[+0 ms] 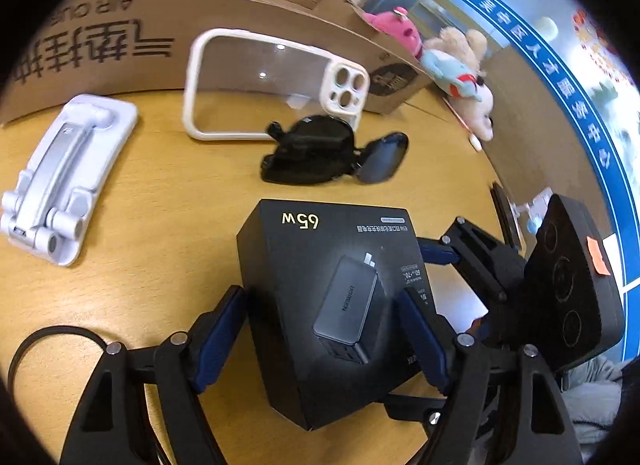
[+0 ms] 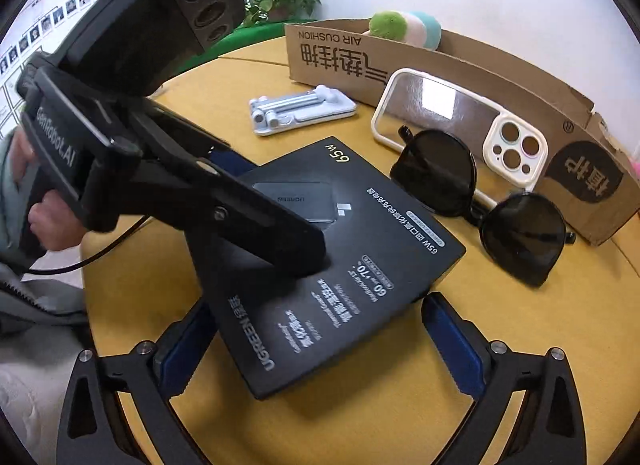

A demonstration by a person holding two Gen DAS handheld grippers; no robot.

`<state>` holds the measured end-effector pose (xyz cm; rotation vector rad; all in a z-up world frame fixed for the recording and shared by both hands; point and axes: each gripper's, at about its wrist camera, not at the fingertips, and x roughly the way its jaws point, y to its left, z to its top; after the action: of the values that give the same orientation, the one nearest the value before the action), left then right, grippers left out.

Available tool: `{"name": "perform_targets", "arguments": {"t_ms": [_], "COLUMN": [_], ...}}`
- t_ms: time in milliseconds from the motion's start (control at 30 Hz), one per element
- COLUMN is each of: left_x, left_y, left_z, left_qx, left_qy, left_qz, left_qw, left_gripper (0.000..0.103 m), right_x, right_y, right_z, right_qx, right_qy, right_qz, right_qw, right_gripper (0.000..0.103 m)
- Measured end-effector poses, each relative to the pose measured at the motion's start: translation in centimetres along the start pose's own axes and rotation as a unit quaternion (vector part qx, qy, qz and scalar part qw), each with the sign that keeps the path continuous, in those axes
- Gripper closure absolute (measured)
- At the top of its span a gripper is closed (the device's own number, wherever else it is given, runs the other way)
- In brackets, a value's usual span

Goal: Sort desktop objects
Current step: 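Grasp the black charger box with both grippers, then carry the charger box with both grippers into the cardboard box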

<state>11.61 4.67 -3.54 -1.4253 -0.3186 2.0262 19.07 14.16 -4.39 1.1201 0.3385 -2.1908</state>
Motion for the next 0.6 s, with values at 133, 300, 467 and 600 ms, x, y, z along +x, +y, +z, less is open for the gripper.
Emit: {"name": "perform_targets", "arguments": {"t_ms": [133, 300, 467, 600], "left_x": [-2.0, -6.6, -12.4, -17.4], "left_y": [-0.1, -2.2, -4.2, -6.8], "left_z": [0.8, 4.3, 9.8, 15.7], "left_qx": [-0.01, 0.031, 0.078, 0.124], "left_qy": [-0.03, -0.105, -0.183, -0.251], "left_qz": [0.01, 0.028, 0.043, 0.062], "left_qw": [0.9995, 0.9936, 0.979, 0.9579], "left_gripper": [0.035, 0.035, 0.035, 0.035], "right_x": [-0.7, -4.1, -7.9, -11.5], "right_y": [-0.3, -0.8, -1.7, -3.4], "right_z": [1.2, 5.5, 11.6, 18.7], "right_qx": [0.008, -0.037, -0.091, -0.129], "right_qy": [-0.017, -0.076, -0.138, -0.192], "right_qz": [-0.001, -0.035, -0.087, -0.151], "right_qw": [1.0, 0.996, 0.982, 0.961], "right_gripper": [0.008, 0.009, 0.009, 0.009]}}
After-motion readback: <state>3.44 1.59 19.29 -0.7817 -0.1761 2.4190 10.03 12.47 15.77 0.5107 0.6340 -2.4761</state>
